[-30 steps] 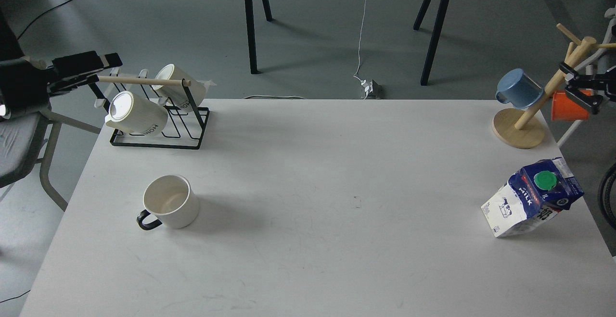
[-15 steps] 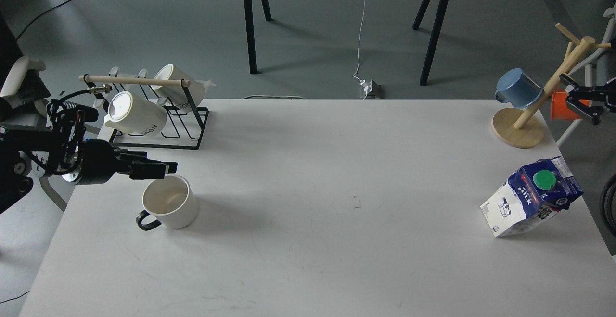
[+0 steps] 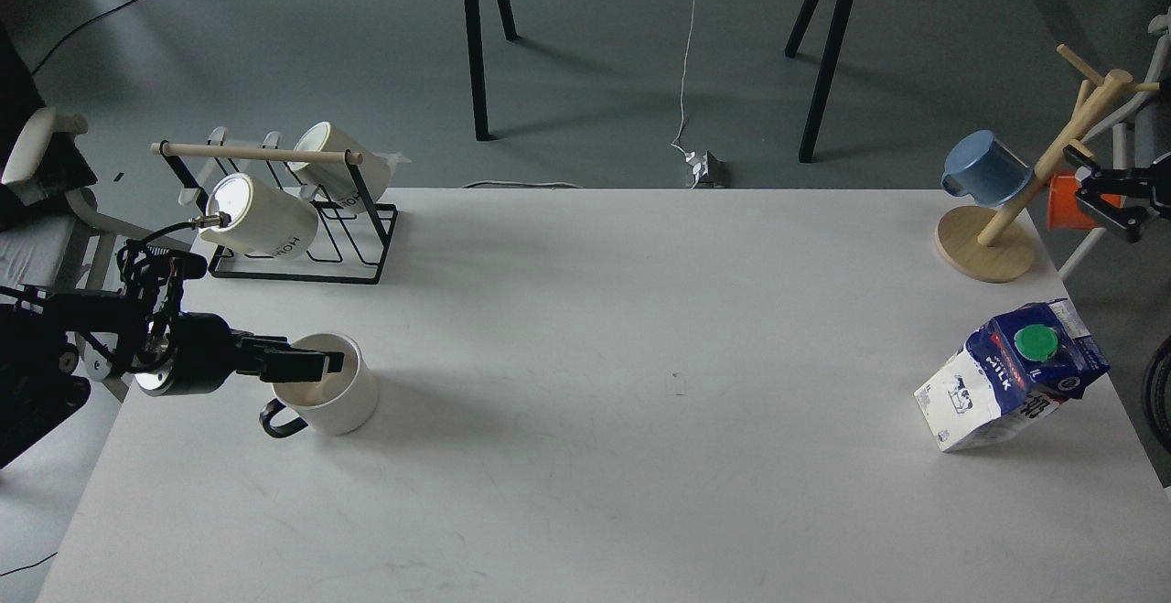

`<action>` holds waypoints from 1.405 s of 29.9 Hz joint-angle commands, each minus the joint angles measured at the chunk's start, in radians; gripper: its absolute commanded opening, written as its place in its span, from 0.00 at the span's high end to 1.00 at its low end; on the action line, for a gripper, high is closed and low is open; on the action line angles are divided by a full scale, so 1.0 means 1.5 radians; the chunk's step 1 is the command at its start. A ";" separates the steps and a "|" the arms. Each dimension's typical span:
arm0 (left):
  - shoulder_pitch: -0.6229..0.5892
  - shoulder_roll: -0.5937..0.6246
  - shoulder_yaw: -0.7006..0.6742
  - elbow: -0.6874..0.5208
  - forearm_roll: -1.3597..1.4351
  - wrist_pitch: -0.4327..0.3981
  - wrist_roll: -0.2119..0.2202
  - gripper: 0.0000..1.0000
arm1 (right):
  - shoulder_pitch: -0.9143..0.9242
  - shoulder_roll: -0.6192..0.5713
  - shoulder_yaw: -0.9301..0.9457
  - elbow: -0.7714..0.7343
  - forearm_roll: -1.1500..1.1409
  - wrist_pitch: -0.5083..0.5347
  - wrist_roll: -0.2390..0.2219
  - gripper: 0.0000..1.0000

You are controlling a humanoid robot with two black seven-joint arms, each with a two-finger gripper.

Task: Place cup and milk with both arms
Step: 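Grasp the white mug rim with the left gripper and lift it, then carry the mug toward the table center and lower it down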

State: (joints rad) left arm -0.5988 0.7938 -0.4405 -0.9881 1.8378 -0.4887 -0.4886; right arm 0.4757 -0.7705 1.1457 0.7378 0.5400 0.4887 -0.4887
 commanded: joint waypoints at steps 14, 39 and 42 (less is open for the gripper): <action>0.012 -0.015 0.027 0.014 0.041 0.004 0.000 0.51 | -0.029 -0.001 0.000 0.001 0.001 0.000 0.000 0.04; -0.106 -0.025 0.031 -0.092 -0.034 0.084 0.000 1.00 | -0.031 -0.026 0.025 -0.006 0.003 0.000 0.000 0.04; -0.158 -0.099 0.037 -0.080 -0.040 0.061 0.000 1.00 | -0.031 -0.026 0.050 -0.027 0.003 0.000 0.000 0.04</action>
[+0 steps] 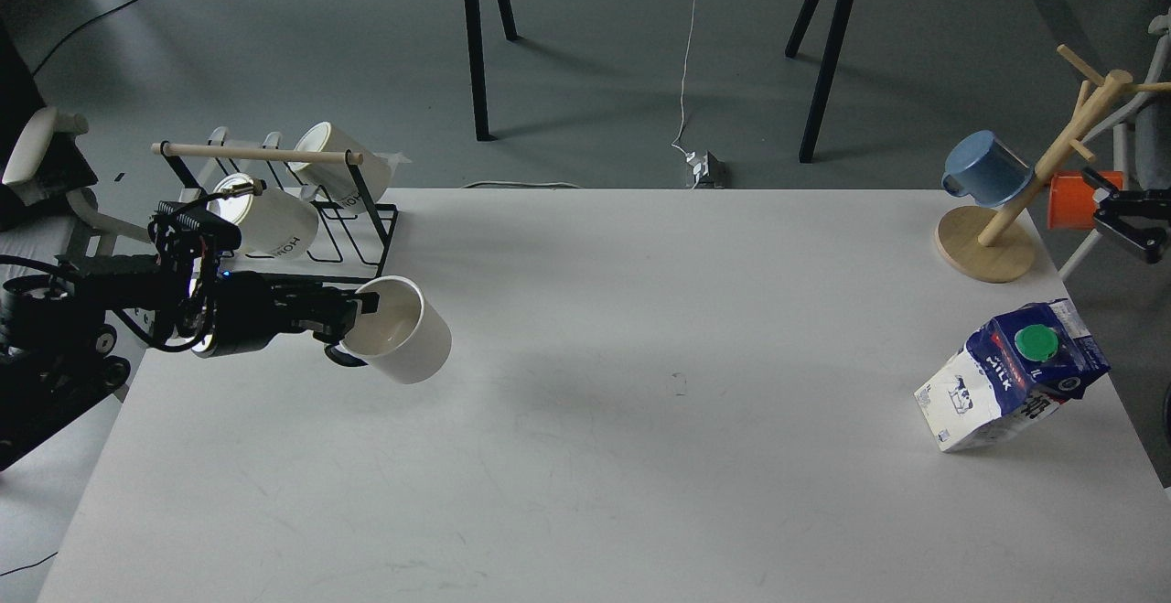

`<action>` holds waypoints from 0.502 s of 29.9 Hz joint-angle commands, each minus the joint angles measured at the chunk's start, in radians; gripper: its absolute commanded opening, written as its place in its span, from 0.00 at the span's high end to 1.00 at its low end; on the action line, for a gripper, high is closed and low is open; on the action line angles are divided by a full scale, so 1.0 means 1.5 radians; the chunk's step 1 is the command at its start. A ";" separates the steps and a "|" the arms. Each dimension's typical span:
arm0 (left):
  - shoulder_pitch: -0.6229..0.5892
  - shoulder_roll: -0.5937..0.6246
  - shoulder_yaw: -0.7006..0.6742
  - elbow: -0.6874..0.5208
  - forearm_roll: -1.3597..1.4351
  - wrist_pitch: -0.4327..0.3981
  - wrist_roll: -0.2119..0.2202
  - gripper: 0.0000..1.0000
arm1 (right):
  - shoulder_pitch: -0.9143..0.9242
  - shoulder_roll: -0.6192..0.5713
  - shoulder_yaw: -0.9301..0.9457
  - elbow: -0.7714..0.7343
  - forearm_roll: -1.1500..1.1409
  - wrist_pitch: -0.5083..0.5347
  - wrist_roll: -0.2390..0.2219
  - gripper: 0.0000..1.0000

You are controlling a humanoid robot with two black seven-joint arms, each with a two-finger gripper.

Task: Place cup and milk with both arms
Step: 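Carry the mug toward the table center and lower it down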

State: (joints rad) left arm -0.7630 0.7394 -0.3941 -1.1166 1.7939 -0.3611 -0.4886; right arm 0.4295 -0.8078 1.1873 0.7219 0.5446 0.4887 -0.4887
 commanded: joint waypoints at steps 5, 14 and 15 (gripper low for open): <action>-0.083 -0.197 0.037 0.065 -0.001 -0.029 0.000 1.00 | 0.000 -0.002 0.035 -0.031 0.009 0.000 0.000 0.04; -0.082 -0.331 0.121 0.139 0.030 -0.021 0.000 1.00 | -0.006 -0.007 0.034 -0.031 0.008 0.000 0.000 0.04; -0.081 -0.332 0.125 0.139 0.035 -0.021 0.000 1.00 | -0.009 -0.007 0.034 -0.031 0.009 0.000 0.000 0.04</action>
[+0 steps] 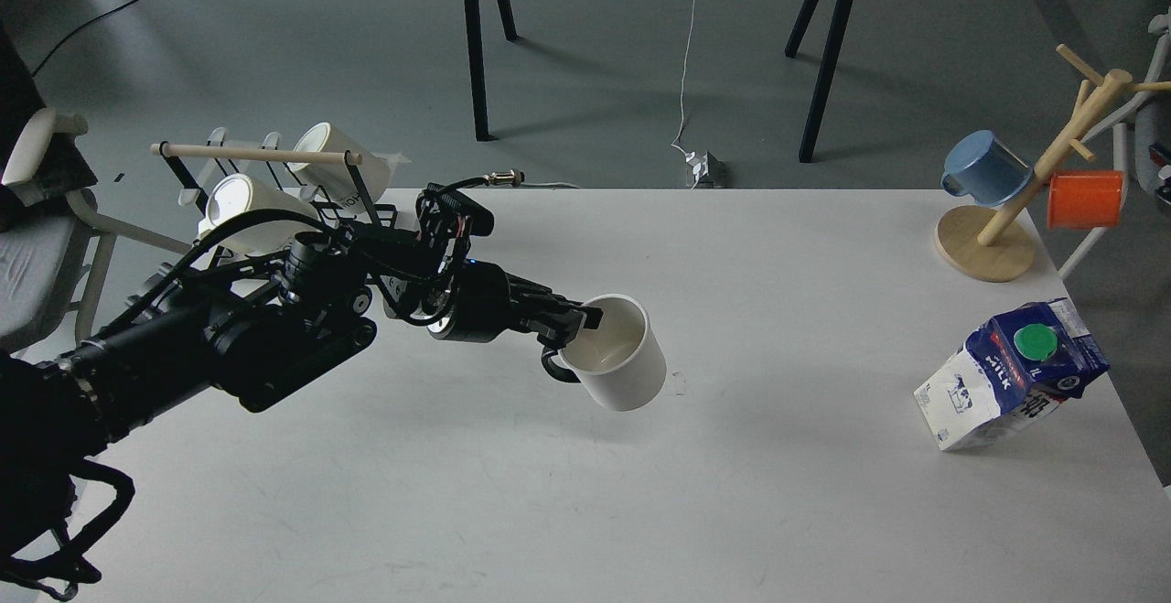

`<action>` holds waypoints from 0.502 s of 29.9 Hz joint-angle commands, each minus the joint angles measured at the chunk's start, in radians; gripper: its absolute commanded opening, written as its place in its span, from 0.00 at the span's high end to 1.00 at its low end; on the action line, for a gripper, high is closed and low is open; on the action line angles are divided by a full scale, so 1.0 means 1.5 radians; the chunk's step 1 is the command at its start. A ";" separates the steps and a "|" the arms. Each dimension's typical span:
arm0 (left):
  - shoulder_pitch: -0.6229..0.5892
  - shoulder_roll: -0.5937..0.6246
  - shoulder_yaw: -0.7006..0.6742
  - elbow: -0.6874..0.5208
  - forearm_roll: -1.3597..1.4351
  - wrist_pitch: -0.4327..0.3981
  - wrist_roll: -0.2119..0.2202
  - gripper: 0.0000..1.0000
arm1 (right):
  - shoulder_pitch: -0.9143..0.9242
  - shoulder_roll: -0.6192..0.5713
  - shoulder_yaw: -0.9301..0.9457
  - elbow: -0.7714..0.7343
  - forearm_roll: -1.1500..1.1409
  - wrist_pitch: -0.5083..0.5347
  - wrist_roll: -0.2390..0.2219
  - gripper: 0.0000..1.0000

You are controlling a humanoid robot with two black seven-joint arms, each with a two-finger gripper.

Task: Place cup and milk with both arms
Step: 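Carry the mug toward the table center and lower it down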

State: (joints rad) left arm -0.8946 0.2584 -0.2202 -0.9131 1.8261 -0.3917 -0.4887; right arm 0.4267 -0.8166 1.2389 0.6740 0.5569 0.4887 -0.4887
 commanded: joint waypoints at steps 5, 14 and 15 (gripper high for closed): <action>0.010 -0.034 0.028 0.037 0.015 0.008 0.000 1.00 | -0.017 -0.001 -0.001 0.001 0.001 0.000 0.000 0.04; 0.024 -0.058 0.028 0.049 0.012 0.003 0.000 0.92 | -0.018 -0.001 -0.001 0.001 0.001 0.000 0.000 0.04; 0.025 -0.057 0.028 0.049 0.010 0.002 0.000 0.90 | -0.018 -0.001 -0.001 0.001 0.001 0.000 0.000 0.04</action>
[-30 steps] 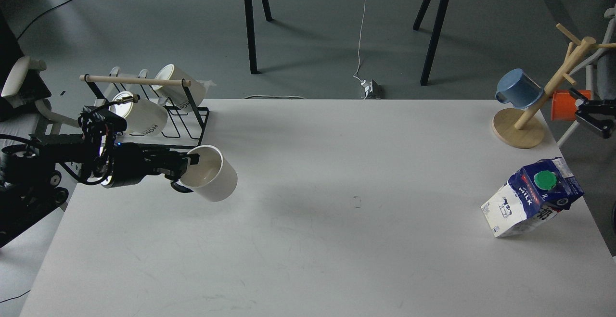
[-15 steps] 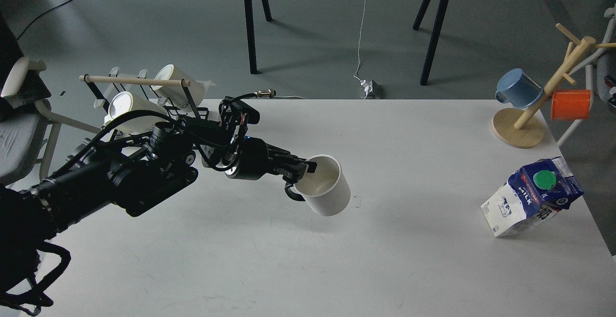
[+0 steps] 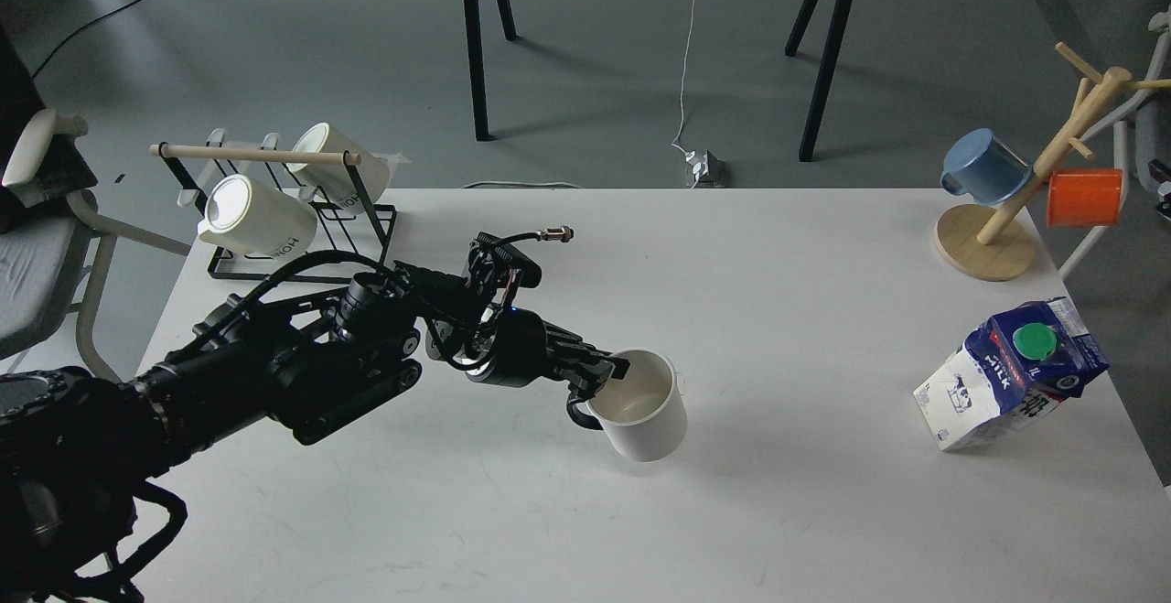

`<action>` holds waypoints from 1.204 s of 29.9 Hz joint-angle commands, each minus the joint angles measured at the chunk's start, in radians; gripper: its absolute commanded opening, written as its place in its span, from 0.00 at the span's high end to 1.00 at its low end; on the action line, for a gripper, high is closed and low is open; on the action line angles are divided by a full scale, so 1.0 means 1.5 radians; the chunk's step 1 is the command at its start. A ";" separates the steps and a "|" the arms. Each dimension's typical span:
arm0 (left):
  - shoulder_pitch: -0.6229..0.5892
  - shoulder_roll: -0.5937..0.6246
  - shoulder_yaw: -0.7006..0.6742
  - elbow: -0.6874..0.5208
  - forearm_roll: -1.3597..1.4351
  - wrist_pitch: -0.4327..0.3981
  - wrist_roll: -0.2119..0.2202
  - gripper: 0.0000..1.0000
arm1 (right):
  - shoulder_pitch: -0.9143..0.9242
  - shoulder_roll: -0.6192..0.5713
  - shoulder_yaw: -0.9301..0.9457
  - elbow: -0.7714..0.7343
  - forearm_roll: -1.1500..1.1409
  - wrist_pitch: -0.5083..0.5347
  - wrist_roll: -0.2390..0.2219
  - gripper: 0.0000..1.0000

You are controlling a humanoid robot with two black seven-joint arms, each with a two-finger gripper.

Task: Place cup and milk with both arms
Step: 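Carry the mug toward the table center and lower it down, then release the mug and retract the left arm toward the rack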

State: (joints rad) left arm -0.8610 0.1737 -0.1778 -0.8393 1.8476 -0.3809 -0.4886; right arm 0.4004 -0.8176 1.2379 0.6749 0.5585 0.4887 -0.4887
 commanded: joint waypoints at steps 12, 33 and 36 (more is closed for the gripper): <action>0.002 0.037 -0.011 -0.020 -0.010 -0.072 0.000 0.56 | -0.006 0.001 0.000 0.001 0.001 0.000 0.000 0.04; 0.061 0.272 -0.371 0.058 -0.761 -0.072 0.000 0.14 | -0.233 -0.178 0.001 0.192 0.340 0.000 0.000 0.05; 0.089 0.273 -0.400 0.083 -0.834 -0.072 0.000 0.13 | -0.331 -0.178 0.000 0.192 0.344 0.000 0.000 0.05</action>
State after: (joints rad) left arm -0.7670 0.5777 -0.7341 -0.7505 0.6981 -0.4886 -0.4886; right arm 0.0305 -1.0813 1.2384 0.9627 1.0664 0.4887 -0.4887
